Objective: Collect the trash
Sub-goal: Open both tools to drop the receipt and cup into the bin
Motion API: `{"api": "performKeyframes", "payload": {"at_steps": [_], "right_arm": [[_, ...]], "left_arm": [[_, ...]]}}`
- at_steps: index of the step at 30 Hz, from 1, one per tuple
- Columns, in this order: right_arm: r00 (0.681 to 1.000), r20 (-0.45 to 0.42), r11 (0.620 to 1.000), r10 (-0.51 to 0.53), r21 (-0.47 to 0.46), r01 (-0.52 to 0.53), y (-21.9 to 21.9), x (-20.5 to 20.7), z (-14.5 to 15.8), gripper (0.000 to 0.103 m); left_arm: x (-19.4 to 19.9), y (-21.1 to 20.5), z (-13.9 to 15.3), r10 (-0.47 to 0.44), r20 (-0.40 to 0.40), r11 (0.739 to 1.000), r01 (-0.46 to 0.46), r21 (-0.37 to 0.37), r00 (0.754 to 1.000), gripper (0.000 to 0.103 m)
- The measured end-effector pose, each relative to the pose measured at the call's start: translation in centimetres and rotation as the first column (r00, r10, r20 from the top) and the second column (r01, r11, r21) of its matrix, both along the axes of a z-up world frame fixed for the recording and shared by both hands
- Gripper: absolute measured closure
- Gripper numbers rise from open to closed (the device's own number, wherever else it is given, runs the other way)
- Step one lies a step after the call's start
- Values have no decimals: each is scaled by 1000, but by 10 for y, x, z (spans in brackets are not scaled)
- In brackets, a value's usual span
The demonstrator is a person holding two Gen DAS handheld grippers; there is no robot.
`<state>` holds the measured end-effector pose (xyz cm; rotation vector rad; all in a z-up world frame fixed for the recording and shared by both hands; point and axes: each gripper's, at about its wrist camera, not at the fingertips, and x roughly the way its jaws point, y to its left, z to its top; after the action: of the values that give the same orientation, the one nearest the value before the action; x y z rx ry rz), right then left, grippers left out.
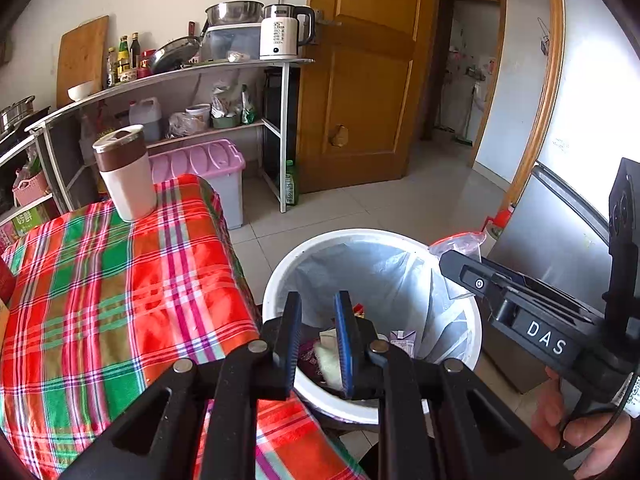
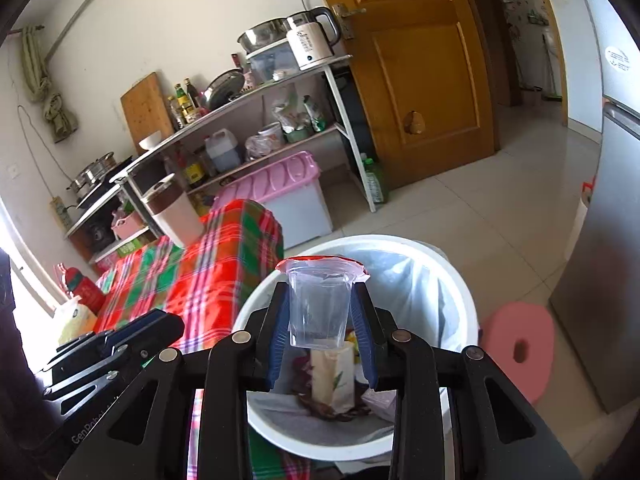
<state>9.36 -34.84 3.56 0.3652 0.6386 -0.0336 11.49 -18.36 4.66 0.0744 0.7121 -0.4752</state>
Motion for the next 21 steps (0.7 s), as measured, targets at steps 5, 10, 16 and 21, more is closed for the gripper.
{"api": "performKeyframes", "payload": {"at_steps": [5,10,16,21], "right_arm": [[999,-42,1000,-19,-14,19,-10,7,-12,71],[994,-108,999,-34,-27,31,-18,19,-29,70],[983,-183,999,-30,-49,22,-18,30,-50,66],[981,-189,998,-44,-47,36,-18,27,-54,58]], "left_arm": [[13,-13,-14,-11,-45,1000,11,10,999,85],[20,-19,-28,-6,-82,1000,8,22,997,85],[25,-19,-36,16,-107,999,-12,34,994,61],[24,-16,-37,24,-108,999,-19,42,994,56]]}}
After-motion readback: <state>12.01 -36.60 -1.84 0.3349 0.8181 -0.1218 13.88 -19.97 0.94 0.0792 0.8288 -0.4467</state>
